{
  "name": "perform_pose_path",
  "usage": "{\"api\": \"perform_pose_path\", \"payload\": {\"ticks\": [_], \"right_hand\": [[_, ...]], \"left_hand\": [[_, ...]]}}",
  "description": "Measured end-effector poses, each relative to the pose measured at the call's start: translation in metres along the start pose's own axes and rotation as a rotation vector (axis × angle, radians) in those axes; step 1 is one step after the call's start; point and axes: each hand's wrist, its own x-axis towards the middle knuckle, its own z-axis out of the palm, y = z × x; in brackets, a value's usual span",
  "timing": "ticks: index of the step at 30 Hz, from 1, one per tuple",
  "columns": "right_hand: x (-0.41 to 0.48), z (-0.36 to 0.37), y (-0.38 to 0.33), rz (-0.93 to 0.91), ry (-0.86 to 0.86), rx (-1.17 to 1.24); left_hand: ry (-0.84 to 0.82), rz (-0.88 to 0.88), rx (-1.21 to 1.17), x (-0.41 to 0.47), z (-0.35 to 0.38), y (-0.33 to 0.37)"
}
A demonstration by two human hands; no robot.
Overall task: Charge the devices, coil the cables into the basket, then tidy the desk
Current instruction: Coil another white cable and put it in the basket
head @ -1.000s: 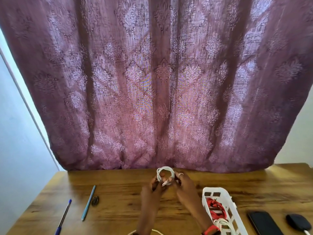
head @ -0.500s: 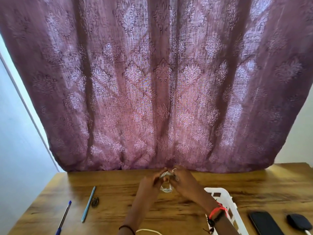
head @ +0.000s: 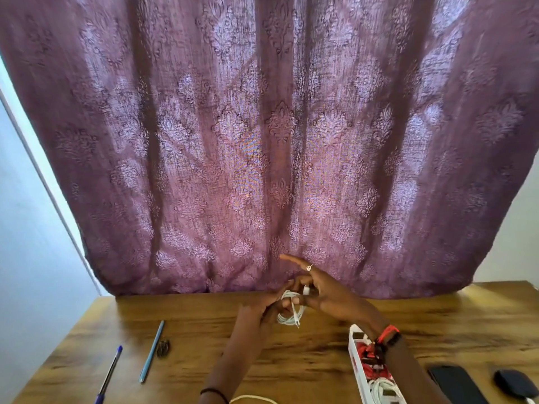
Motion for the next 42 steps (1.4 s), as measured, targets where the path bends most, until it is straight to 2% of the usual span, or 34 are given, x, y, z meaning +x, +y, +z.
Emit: {"api": "perform_pose_path", "payload": {"ticks": [4, 8, 11, 14, 15, 19, 24, 27, 30, 37, 42], "right_hand": [[0.006, -0.008, -0.001, 0.023, -0.046, 0.010], [0.014, -0.003, -0.009, 0.049, 0.062, -0.240], [0.013, 0.011, -0.007, 0.009, 0.287, -0.480], [0.002, 0.040, -0.010, 0.027, 0.696, -0.493], [-0.002, 0.050, -0.013, 0.078, 0.749, -0.452], [-0.005, 0.079, -0.006, 0.229, 0.617, -0.422], [-0.004, 0.078, 0.003, 0.083, 0.788, -0.459], [-0.006, 0.071, 0.000, 0.012, 0.839, -0.466], [-0.007, 0.071, -0.001, 0.046, 0.800, -0.417], [-0.017, 0.061, -0.009, 0.145, 0.769, -0.202], [-0.018, 0.040, -0.014, 0.161, 0.773, 0.314]], "left_hand": [[0.095, 0.010, 0.035, -0.003, 0.004, 0.001], [0.157, -0.079, 0.053, 0.000, 0.006, -0.005], [0.235, -0.143, 0.043, 0.003, 0.006, -0.007], [0.326, -0.172, 0.026, 0.006, 0.007, -0.009], [0.337, -0.185, 0.027, 0.006, 0.007, -0.008], [0.343, -0.245, -0.023, 0.004, 0.011, -0.003], [0.307, -0.319, -0.196, 0.000, 0.015, -0.009], [0.319, -0.383, -0.382, -0.001, 0.015, -0.007], [0.328, -0.419, -0.467, 0.000, 0.016, -0.008], [0.329, -0.347, -0.441, 0.001, 0.014, 0.000], [0.273, -0.238, -0.394, 0.002, 0.009, 0.011]]}}
